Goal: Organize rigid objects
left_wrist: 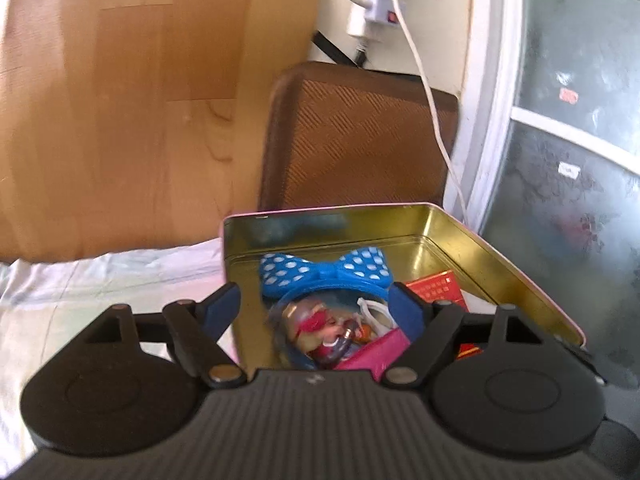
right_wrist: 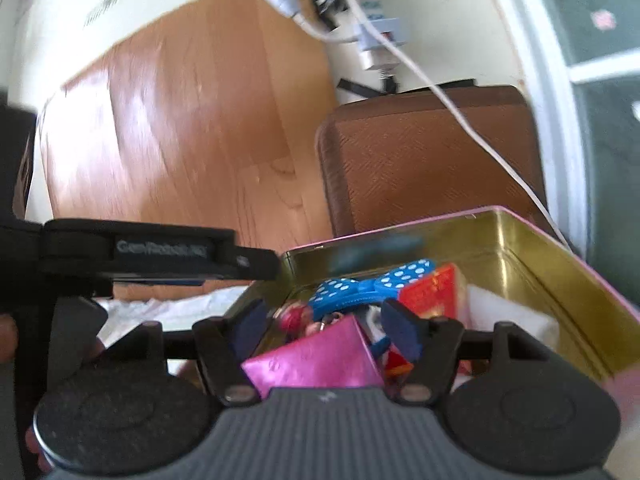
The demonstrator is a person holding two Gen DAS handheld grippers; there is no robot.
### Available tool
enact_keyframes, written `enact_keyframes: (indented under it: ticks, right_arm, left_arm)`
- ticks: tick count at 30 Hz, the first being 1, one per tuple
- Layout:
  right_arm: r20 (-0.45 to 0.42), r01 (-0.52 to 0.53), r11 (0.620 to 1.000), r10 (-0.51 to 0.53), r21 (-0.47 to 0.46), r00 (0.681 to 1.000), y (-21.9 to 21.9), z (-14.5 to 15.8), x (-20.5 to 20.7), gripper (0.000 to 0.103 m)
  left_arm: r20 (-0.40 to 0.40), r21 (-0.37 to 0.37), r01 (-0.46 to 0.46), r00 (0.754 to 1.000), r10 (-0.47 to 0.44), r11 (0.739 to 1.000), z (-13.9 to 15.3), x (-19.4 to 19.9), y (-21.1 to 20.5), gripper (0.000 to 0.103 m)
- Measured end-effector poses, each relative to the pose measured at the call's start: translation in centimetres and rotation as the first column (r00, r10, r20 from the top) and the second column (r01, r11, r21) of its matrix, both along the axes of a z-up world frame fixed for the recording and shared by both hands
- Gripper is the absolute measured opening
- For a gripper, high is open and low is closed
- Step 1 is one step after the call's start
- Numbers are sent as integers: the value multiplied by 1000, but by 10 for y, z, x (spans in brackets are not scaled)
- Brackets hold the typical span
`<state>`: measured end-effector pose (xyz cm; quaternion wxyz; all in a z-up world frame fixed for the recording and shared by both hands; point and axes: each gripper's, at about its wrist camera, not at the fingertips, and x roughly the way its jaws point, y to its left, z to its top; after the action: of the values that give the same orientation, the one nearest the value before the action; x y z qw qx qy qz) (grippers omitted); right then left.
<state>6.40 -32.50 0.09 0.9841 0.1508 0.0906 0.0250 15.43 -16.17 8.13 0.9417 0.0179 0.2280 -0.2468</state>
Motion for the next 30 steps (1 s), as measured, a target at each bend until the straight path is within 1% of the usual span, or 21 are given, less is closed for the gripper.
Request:
enact_keyframes:
  ticks: [4,9,11,14,15,17,18,20,23,25,27,28,30]
  right_arm:
    - [13,43,995,-44,89,999,-7,-7,-33,65]
    - [29,87,989,-91,119,995,-9,-1,-62,66]
    - [26,89,987,-93,137,995,-8,2,-69,67]
    - [9,73,982,-76,176,997,-7,3,-77,68]
    - [2,66,981,-67,184,998,-5,3,-79,68]
    - [-8,53,979,-52,196,999,-1,3,-84,71]
    - [-10,48,980,-47,195,999,2,3,-87,73]
    - [-13,43,981,-42,187,999,8,4,-94,78]
    - [-9,36,982,-35,187,999,15,6,-104,86]
    - [-9,35,982,-34,186,999,19,7,-109,94]
    - [-17,40,983,-37,179,999,23,7,-114,100]
    - [-21,39,983,-36,179,999,25,7,-117,103]
    - [-22,37,983,-33,181,999,28,8,-121,103]
  left_arm:
    - [-14,30,-37,999,37,999,-3,-19,10,83]
    - [-17,48,-61,998,62,997,-6,-38,22,84]
    - [-17,50,-72,997,73,996,-8,-46,28,89]
    - [-8,55,-91,996,92,994,-9,-60,40,92]
    - [-4,56,-98,995,98,994,-10,-64,43,93]
    - [2,56,-110,994,110,992,-10,-71,50,97]
    - [6,55,-116,993,115,992,-10,-75,53,98]
    - [13,58,-125,992,125,990,-10,-83,59,103]
    - [24,66,-130,991,129,989,-12,-93,65,103]
    - [15,72,-129,992,129,989,-13,-98,68,103]
    - [0,74,-135,991,136,988,-15,-101,70,103]
    - [-2,72,-140,990,141,988,-16,-103,72,103]
    - [-4,73,-153,988,154,986,-17,-108,74,103]
